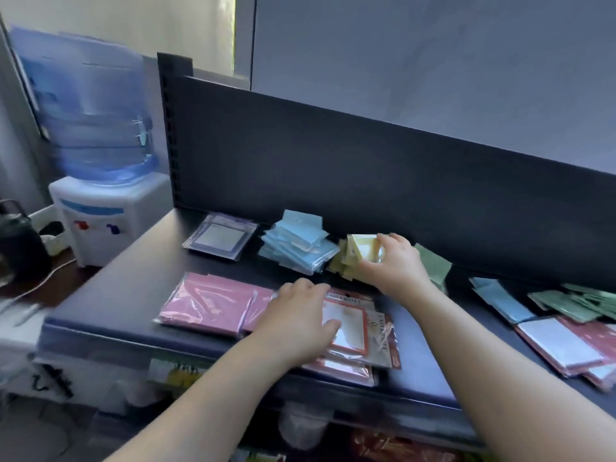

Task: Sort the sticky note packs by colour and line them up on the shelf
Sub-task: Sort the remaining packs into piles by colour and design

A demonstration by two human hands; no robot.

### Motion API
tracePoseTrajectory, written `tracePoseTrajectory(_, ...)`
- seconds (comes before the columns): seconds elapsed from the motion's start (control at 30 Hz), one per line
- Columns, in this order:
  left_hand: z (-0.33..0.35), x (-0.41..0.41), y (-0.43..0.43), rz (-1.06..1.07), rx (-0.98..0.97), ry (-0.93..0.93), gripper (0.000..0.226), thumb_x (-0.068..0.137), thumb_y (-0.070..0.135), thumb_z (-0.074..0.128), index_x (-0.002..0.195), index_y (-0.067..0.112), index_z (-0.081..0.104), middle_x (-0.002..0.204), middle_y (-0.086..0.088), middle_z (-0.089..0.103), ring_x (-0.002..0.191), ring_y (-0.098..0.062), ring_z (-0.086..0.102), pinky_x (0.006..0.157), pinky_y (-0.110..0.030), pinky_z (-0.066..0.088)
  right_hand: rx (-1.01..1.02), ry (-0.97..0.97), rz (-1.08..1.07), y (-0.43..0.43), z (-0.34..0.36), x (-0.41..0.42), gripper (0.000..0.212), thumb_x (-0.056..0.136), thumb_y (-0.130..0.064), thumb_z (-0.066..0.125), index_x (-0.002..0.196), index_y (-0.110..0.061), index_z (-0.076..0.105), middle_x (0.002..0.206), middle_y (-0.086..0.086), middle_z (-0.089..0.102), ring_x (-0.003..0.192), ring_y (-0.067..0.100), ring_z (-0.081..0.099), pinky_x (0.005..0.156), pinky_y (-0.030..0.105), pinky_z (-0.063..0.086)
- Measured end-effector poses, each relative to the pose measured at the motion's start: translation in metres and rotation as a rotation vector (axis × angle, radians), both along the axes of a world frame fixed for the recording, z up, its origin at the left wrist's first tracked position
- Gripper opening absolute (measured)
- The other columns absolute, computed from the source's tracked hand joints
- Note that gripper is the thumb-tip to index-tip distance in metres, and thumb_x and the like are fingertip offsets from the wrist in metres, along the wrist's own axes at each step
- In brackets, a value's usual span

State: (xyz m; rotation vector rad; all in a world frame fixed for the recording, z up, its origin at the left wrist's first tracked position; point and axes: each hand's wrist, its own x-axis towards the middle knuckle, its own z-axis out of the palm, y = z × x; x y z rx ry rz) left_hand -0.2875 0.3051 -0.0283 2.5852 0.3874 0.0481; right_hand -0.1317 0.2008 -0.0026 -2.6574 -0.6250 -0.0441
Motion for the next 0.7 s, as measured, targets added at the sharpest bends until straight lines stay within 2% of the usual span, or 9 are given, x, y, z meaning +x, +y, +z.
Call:
tracePoseTrajectory(0.13, -0.001, 0.003, 0.005, -0.038, 0.017, -0.032, 0.053, 0.094, 0.042, 0.048, 0.142, 0.023, 0.035, 0.143, 0.0, 0.037, 0.132, -0.021, 0.032, 0.108, -0.035, 0.032, -0.037, -0.009, -0.066, 0.018, -0.001, 0.013, 0.068, 0.084, -0.047, 0.052, 0.142, -0.014, 0.039, 0.148, 0.009, 0.039, 0.135, 0.029, 0.035, 0.108, 0.038, 0.035)
tracePoseTrajectory(0.2, -0.001, 0.004, 0.007, -0.046, 0.026, -0.052, 0.053, 0.094, 0.044, 0.048, 0.141, 0.024, 0.036, 0.143, 0.001, 0.038, 0.132, -0.02, 0.033, 0.108, -0.035, 0.032, -0.051, 0.024, -0.069, 0.021, -0.004, 0.016, 0.058, 0.085, -0.048, 0.052, 0.13, -0.012, 0.051, 0.135, 0.012, 0.053, 0.122, 0.031, 0.048, 0.096, 0.037, 0.044)
tracePoseTrajectory(0.27, 0.001, 0.007, 0.008, -0.055, 0.027, -0.067, 0.057, 0.094, 0.045, 0.049, 0.144, 0.025, 0.033, 0.145, 0.002, 0.037, 0.134, -0.02, 0.033, 0.11, -0.037, 0.032, -0.062, 0.046, -0.06, 0.019, -0.006, 0.015, 0.053, 0.088, -0.048, 0.053, 0.125, -0.01, 0.055, 0.125, 0.011, 0.059, 0.115, 0.03, 0.054, 0.09, 0.036, 0.047)
tracePoseTrajectory(0.43, 0.01, 0.024, -0.004, -0.101, 0.113, -0.105, 0.057, 0.094, 0.051, 0.048, 0.143, 0.026, 0.034, 0.144, 0.003, 0.038, 0.134, -0.02, 0.035, 0.108, -0.038, 0.034, -0.032, -0.061, -0.023, -0.011, 0.0, 0.01, 0.057, 0.091, -0.047, 0.052, 0.138, -0.014, 0.047, 0.142, 0.004, 0.048, 0.131, 0.021, 0.042, 0.103, 0.032, 0.036)
tracePoseTrajectory(0.53, 0.014, 0.037, -0.023, -0.169, 0.174, -0.149, 0.055, 0.093, 0.053, 0.046, 0.14, 0.025, 0.036, 0.139, 0.004, 0.04, 0.13, -0.019, 0.038, 0.106, -0.036, 0.035, -0.075, -0.157, -0.012, -0.046, 0.006, 0.0, 0.054, 0.092, -0.046, 0.052, 0.135, -0.015, 0.049, 0.14, 0.002, 0.047, 0.131, 0.022, 0.039, 0.105, 0.033, 0.033)
tracePoseTrajectory(0.7, 0.019, 0.06, -0.075, -0.289, 0.257, -0.184, 0.062, 0.092, 0.054, 0.045, 0.145, 0.026, 0.029, 0.14, 0.005, 0.038, 0.131, -0.02, 0.036, 0.106, -0.035, 0.034, -0.224, -0.296, -0.06, -0.12, 0.001, -0.008, 0.059, 0.09, -0.053, 0.05, 0.136, -0.016, 0.049, 0.138, 0.004, 0.049, 0.129, 0.026, 0.041, 0.108, 0.039, 0.029)
